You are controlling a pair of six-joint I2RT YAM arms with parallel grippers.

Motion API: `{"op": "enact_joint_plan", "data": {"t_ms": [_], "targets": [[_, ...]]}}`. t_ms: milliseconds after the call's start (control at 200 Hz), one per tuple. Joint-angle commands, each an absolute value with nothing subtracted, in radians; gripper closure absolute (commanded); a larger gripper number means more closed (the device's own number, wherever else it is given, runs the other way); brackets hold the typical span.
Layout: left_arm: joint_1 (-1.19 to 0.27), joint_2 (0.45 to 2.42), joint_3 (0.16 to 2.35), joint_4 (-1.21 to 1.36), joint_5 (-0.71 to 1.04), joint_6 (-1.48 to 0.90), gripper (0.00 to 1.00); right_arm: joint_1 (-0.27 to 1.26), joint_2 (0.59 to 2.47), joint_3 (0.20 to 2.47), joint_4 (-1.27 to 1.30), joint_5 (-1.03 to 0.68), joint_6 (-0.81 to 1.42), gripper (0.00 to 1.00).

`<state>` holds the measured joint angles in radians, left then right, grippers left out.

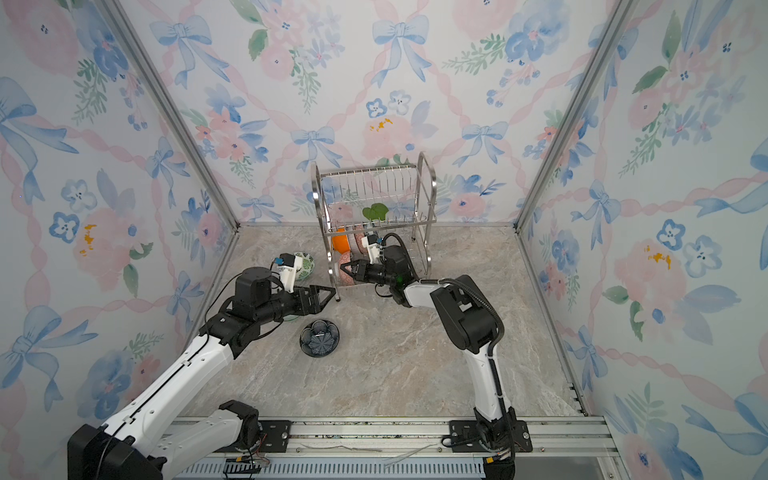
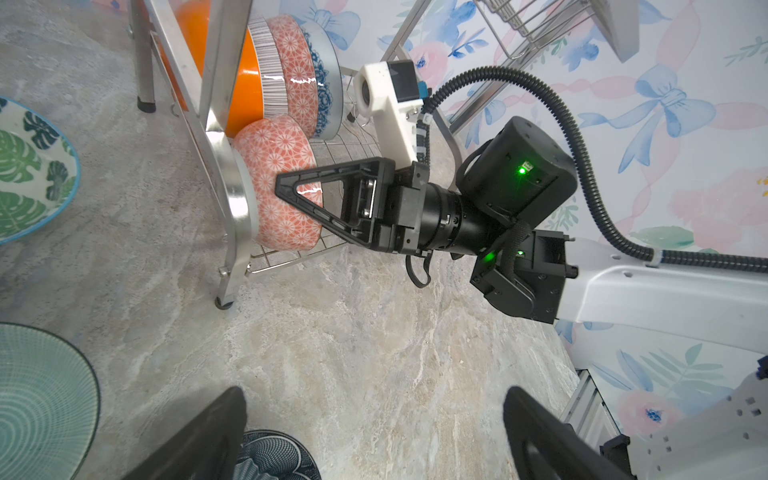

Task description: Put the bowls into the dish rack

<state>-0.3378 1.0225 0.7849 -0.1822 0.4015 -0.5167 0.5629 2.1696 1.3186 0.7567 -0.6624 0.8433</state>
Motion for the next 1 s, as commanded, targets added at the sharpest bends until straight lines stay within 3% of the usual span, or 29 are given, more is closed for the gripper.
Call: {"op": "enact_joint_plan", "data": {"t_ms": [0, 995], "targets": [[-0.334, 1.002, 0.772, -0.184, 0.399, -0.518, 0.02, 0.561, 2.144, 1.338, 0.662, -0.664, 0.805, 0.77], [-0.334, 0.974, 0.764, -0.185, 0.399, -0.525, 0.02, 0.558, 1.996, 1.208, 0.681, -0.624, 0.773, 0.57]]}}
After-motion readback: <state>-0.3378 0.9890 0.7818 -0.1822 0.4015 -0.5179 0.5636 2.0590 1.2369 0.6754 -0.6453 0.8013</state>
